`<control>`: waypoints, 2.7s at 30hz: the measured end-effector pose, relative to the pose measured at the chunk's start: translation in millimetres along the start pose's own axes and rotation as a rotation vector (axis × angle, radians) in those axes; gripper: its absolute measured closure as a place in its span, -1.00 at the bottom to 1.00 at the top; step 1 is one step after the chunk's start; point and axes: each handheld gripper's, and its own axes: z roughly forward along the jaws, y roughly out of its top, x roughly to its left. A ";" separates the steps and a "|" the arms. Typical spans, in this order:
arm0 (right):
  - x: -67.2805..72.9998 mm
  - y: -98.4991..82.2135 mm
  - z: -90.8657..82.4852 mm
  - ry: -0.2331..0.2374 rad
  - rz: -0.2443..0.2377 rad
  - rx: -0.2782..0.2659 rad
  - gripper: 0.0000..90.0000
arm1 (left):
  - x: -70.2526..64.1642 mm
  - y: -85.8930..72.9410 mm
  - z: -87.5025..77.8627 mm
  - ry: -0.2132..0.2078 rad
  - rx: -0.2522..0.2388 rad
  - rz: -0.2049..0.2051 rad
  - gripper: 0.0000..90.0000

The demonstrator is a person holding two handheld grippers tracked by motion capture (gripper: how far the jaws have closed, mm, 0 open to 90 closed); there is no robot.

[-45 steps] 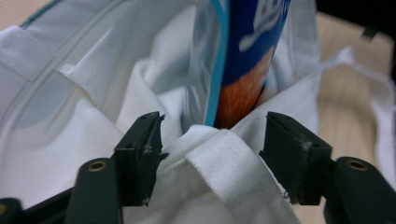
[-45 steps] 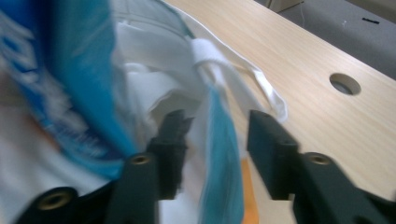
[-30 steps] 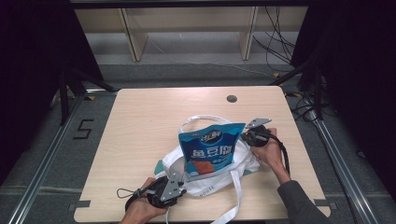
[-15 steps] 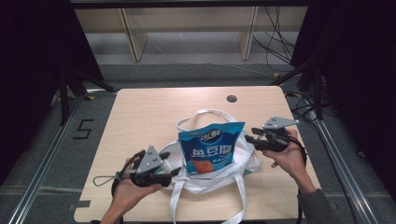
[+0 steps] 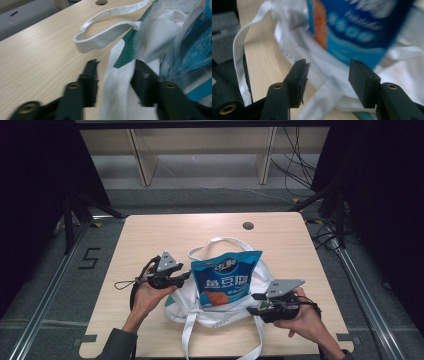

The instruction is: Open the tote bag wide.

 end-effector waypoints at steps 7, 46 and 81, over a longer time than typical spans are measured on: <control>7.0 -14.7 32.0 -0.050 -0.067 0.138 0.73 | 18.6 -43.4 30.7 0.051 0.160 -0.018 0.79; -91.3 -33.2 54.7 -0.390 0.048 0.177 1.00 | -7.1 -71.8 23.2 0.023 0.146 -0.119 0.80; -22.9 -27.2 25.8 -0.217 -0.025 0.159 0.91 | -27.2 -67.3 -12.3 0.138 0.068 0.034 0.60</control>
